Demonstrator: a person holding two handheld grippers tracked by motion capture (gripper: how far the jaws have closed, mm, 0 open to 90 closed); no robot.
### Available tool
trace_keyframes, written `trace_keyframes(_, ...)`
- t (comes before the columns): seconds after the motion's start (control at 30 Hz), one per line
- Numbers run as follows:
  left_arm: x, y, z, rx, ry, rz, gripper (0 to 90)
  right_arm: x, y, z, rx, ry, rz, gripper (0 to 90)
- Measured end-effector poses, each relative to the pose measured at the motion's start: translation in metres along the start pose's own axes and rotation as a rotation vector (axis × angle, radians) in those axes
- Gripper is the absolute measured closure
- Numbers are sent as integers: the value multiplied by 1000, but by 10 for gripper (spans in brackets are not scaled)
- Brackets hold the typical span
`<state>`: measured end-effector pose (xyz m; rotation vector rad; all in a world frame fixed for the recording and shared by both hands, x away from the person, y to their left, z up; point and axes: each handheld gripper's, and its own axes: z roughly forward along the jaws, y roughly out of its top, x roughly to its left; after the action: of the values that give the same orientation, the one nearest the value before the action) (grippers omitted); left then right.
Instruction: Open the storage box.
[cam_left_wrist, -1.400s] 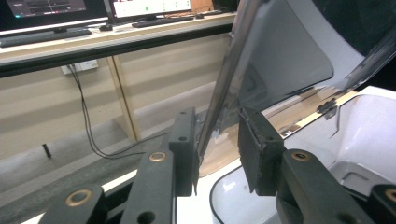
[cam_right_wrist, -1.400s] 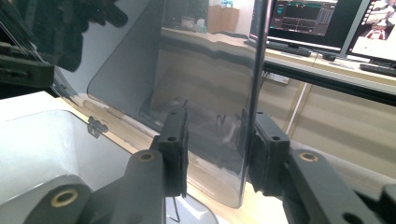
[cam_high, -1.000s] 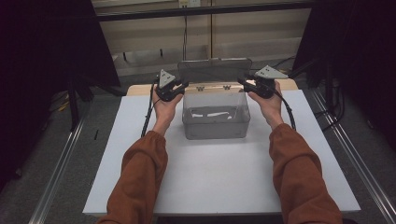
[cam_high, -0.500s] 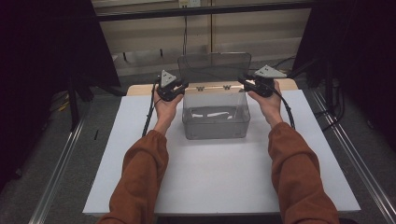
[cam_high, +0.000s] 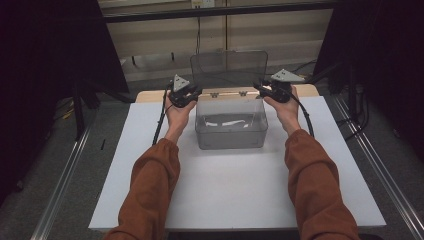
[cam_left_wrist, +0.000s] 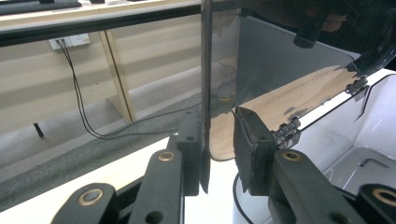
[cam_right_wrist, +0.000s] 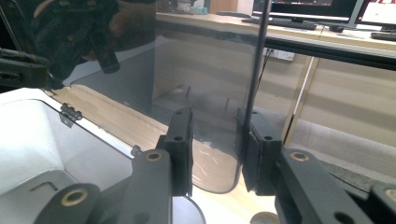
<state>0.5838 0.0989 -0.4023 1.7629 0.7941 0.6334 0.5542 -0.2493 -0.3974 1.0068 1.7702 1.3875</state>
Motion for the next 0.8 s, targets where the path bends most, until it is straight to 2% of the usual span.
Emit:
trace_keyframes(0.17, -2, -3, 4, 18, -3, -33, 709, -1, 3, 1, 16, 3, -8, 663)
trace_keyframes(0.23, 0, -2, 4, 28, -7, -22, 710, -1, 2, 2, 12, 3, -3, 664)
trace_keyframes(0.33, 0, -1, 5, 29, -9, -31, 712, -2, 1, 4, 11, 2, 7, 662)
trace_keyframes(0.57, 1, 1, 8, 42, -8, -16, 689, -2, 3, 7, 26, -4, 10, 651)
trace_keyframes(0.8, 1, 2, 9, 48, -9, -36, 664, -4, 3, 12, 37, -9, 14, 631)
